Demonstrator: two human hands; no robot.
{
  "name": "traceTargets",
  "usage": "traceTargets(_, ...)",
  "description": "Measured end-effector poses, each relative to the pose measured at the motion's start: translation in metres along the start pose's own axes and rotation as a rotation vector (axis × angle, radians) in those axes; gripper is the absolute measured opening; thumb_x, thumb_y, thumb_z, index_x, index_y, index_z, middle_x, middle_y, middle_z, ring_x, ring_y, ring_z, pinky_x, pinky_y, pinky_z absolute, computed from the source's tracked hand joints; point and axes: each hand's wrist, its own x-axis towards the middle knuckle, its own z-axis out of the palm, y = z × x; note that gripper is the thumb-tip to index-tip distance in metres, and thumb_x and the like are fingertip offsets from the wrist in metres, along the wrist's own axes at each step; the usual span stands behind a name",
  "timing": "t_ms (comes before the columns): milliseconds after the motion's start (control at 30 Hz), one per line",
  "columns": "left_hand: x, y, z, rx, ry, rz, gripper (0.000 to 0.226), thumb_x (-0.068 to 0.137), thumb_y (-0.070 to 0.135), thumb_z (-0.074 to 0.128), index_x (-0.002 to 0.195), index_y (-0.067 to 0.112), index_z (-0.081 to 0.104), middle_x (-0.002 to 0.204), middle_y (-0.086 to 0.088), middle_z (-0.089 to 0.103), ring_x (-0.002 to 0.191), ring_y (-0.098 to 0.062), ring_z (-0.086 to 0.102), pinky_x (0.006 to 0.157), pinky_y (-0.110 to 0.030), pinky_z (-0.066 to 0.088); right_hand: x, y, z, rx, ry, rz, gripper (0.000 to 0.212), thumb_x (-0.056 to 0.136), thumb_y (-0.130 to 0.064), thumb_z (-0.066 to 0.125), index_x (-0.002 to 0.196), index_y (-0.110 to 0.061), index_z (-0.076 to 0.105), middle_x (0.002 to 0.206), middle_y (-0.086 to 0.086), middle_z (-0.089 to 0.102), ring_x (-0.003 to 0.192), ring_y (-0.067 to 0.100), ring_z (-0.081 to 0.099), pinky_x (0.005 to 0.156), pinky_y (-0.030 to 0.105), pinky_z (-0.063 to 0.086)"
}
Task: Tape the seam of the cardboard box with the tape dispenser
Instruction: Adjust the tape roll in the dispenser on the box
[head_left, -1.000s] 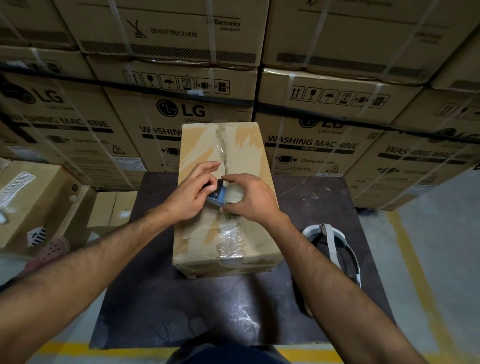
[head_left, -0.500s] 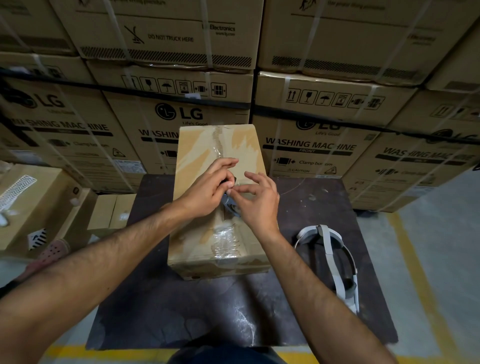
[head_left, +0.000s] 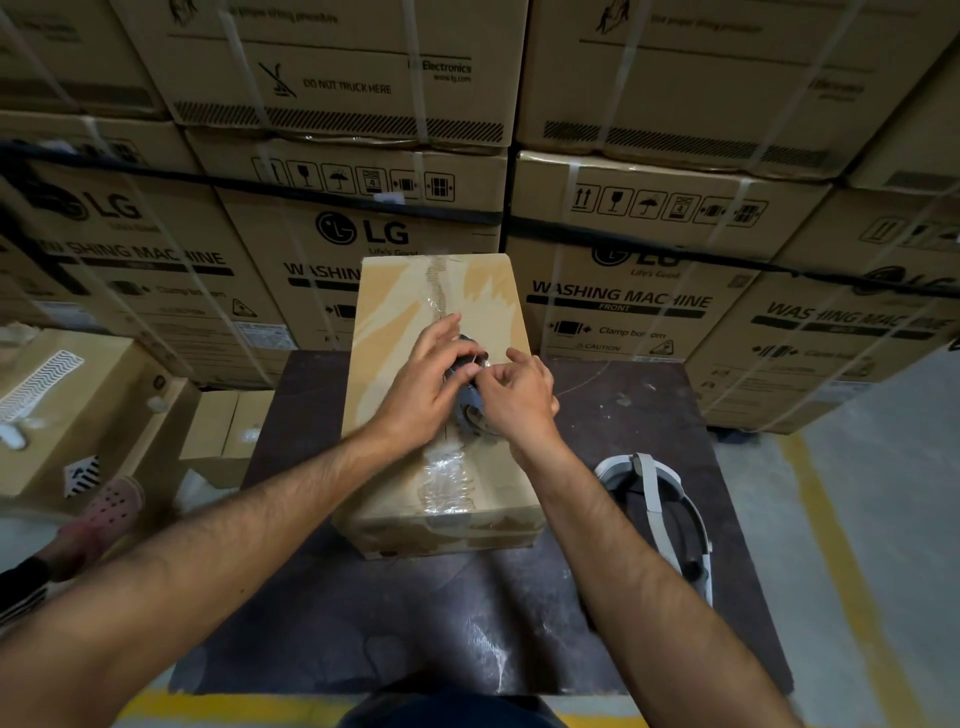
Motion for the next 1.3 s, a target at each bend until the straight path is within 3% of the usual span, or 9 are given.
traceTargets(100, -0.024, 0.001, 0.016, -0.082, 0.194, -0.158, 0.069, 0.096, 0.069, 0.051, 0.144, 0.02, 0.045, 0.164, -0.003, 0.027, 0.153, -0.01, 0.025, 0.12, -0.04, 0.036, -0.002, 0.0, 0.0, 0.115, 0.06, 0.035, 0.047, 0.1, -0.028, 0.061, 0.054, -0.02, 0.054, 0.164, -0.005, 0.045, 0.159, 0.016, 0.021, 0.127, 0.053, 0.014)
traceTargets(200, -0.042, 0.0, 0.028, -0.024, 0.223, -0.273, 0.05, 0.082, 0.071, 0.062, 0.098, 0.024, 0.061, 0.171, 0.004, 0.021, 0.155, -0.004, 0.012, 0.121, -0.037, 0.022, 0.001, 0.002, 0.009, 0.227, 0.123, 0.077, 0.048, 0.094, -0.033, 0.063, 0.048, -0.023, 0.059, 0.162, -0.003, 0.049, 0.159, 0.012, 0.022, 0.126, 0.056, 0.021)
traceTargets(300, -0.05, 0.002, 0.041, 0.124, 0.133, -0.32, 0.027, 0.078, 0.062, 0.064, 0.076, 0.035, 0.066, 0.174, 0.003, 0.012, 0.16, -0.011, -0.008, 0.127, -0.05, 0.004, 0.002, 0.002, 0.023, 0.322, 0.157, 0.099, 0.029, 0.081, -0.044, 0.059, 0.056, -0.038, 0.07, 0.163, -0.002, 0.048, 0.161, 0.01, 0.017, 0.128, 0.053, 0.022)
traceTargets(433, -0.039, 0.002, 0.052, 0.095, 0.082, -0.477, 0.02, 0.089, 0.031, 0.067, 0.069, 0.032, 0.063, 0.175, 0.001, 0.005, 0.159, -0.016, -0.016, 0.126, -0.061, -0.001, -0.008, -0.003, 0.032, 0.318, 0.175, 0.098, 0.02, 0.097, -0.032, 0.065, 0.098, -0.017, 0.079, 0.173, -0.007, 0.031, 0.162, 0.009, 0.01, 0.131, 0.048, 0.007)
traceTargets(700, -0.038, -0.007, 0.059, 0.075, 0.113, -0.425, 0.023, 0.086, 0.017, 0.073, 0.065, 0.019, 0.065, 0.174, 0.004, 0.012, 0.159, -0.012, -0.015, 0.125, -0.062, -0.005, -0.012, 0.005, 0.032, 0.189, 0.14, 0.113, 0.027, 0.1, -0.031, 0.054, 0.082, -0.021, 0.071, 0.169, -0.008, 0.037, 0.161, 0.013, 0.015, 0.129, 0.049, 0.009)
traceTargets(833, -0.038, -0.007, 0.054, 0.134, 0.065, -0.404, 0.038, 0.091, 0.044, 0.071, 0.06, 0.025, 0.062, 0.174, 0.004, 0.012, 0.159, -0.011, -0.014, 0.125, -0.059, -0.007, -0.007, -0.01, 0.021, 0.398, 0.181, 0.197, 0.045, 0.068, -0.062, 0.04, 0.065, -0.02, 0.054, 0.102, 0.009, 0.066, 0.105, 0.028, 0.059, 0.095, 0.048, 0.042)
traceTargets(1000, -0.041, -0.013, 0.045, 0.094, 0.073, -0.427, 0.054, 0.09, 0.07, 0.061, 0.067, 0.023, 0.073, 0.173, -0.003, 0.018, 0.16, -0.009, -0.003, 0.127, -0.058, 0.001, 0.005, -0.009, -0.018, 0.471, 0.152, 0.152, 0.039, 0.095, -0.031, 0.071, 0.061, -0.021, 0.056, 0.067, -0.006, 0.057, 0.072, 0.016, 0.054, 0.086, 0.036, 0.048)
traceTargets(1200, -0.042, -0.009, 0.033, 0.066, 0.03, -0.374, 0.053, 0.092, 0.062, 0.066, 0.073, 0.013, 0.076, 0.171, 0.002, 0.022, 0.158, -0.02, 0.015, 0.127, -0.057, 0.009, -0.007, 0.027, -0.009, 0.205, 0.177, -0.006, 0.014, 0.086, -0.036, 0.082, 0.073, -0.033, 0.077, 0.127, -0.002, 0.076, 0.122, 0.015, 0.066, 0.105, 0.03, 0.047)
traceTargets(1300, -0.04, -0.011, 0.029, 0.088, -0.013, -0.358, 0.052, 0.094, 0.058, 0.065, 0.079, 0.01, 0.078, 0.17, 0.001, 0.028, 0.159, -0.017, 0.012, 0.126, -0.057, 0.009, -0.011, 0.03, -0.006, -0.072, 0.253, -0.287, 0.016, 0.094, -0.023, 0.072, 0.103, -0.03, 0.083, 0.125, -0.005, 0.073, 0.125, 0.019, 0.059, 0.106, 0.033, 0.045)
